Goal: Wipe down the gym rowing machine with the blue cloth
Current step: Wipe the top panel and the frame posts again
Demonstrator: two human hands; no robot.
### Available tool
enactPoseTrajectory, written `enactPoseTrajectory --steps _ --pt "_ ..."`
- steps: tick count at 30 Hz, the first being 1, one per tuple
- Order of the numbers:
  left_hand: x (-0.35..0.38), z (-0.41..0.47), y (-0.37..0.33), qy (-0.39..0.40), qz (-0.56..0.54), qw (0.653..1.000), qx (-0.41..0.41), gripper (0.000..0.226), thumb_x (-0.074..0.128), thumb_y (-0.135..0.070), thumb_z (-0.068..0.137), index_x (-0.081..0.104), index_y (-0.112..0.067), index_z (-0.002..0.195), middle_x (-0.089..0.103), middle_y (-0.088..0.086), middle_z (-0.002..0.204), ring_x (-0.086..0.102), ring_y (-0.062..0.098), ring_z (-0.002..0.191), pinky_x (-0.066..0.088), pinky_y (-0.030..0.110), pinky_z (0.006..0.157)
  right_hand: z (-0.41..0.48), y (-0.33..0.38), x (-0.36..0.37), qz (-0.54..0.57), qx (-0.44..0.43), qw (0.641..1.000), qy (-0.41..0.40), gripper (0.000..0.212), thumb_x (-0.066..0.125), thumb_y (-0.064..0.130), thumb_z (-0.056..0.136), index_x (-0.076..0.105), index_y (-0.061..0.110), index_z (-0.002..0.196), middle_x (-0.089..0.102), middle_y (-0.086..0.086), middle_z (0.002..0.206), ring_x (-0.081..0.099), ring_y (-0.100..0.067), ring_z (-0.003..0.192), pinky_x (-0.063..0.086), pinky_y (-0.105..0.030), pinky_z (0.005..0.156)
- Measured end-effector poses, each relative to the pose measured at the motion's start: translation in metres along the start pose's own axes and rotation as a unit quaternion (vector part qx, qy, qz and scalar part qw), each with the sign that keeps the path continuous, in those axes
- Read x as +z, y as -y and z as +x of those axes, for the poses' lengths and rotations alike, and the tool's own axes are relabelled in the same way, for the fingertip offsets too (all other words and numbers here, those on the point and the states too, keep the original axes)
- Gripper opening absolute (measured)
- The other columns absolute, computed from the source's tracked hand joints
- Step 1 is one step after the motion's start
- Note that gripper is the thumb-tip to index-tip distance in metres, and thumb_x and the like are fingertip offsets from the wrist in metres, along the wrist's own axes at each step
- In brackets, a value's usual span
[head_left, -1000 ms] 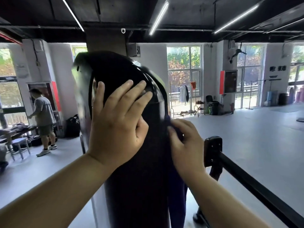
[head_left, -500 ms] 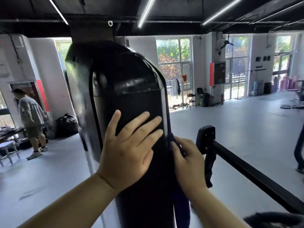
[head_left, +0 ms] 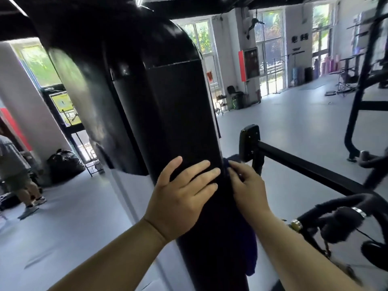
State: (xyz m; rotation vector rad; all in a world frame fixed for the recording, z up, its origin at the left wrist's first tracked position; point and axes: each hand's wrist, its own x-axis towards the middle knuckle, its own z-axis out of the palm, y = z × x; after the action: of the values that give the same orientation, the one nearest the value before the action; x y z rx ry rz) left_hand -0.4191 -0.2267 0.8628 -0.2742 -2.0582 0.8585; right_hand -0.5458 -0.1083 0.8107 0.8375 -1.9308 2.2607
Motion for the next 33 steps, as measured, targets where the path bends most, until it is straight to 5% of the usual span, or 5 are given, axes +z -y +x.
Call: enactPoseTrajectory --steps 7,12,20,33 --pt "0.008 -0.007 -0.007 -0.026 -0.012 1.000 -0.010 0.031 0.046 -0.019 0.096 0.076 -0.025 0.099 0.065 -0.008 0.129 0.051 0.015 0.127 0.009 0.042 0.121 0.011 0.009 -0.004 0.016 -0.023 1.000 -0.013 0.022 0.059 0.014 0.096 0.067 0.034 0.094 0.069 0.018 0.088 0.064 0.003 0.078 0.050 -0.014 0.074" --pt "0.013 -0.009 -0.010 -0.048 -0.009 0.999 -0.005 0.032 0.047 -0.022 0.088 0.076 -0.023 0.101 0.065 -0.009 0.129 0.052 0.016 0.125 0.012 0.044 0.118 -0.005 -0.020 0.000 0.015 0.019 1.000 -0.006 0.022 0.057 0.015 0.098 0.067 0.034 0.100 0.070 0.014 0.093 0.064 0.003 0.083 0.049 -0.012 0.076" --pt "0.013 -0.007 -0.010 -0.060 0.025 0.998 0.010 0.034 0.054 -0.024 0.083 0.076 -0.027 0.108 0.064 -0.011 0.129 0.051 0.017 0.125 0.010 0.046 0.117 0.001 -0.025 -0.014 0.010 0.044 0.998 0.033 0.019 0.059 0.018 0.097 0.073 0.030 0.101 0.073 0.010 0.093 0.067 -0.003 0.086 0.055 -0.027 0.084" --pt "0.020 -0.022 -0.053 -0.002 0.093 0.989 -0.118 0.042 0.065 -0.042 0.082 0.071 -0.024 0.120 0.055 -0.011 0.138 0.043 0.020 0.131 -0.001 0.049 0.118 -0.011 -0.067 -0.035 0.002 0.136 0.981 0.139 0.020 0.060 0.018 0.095 0.074 0.032 0.092 0.073 0.005 0.088 0.069 -0.018 0.081 0.057 -0.047 0.084"
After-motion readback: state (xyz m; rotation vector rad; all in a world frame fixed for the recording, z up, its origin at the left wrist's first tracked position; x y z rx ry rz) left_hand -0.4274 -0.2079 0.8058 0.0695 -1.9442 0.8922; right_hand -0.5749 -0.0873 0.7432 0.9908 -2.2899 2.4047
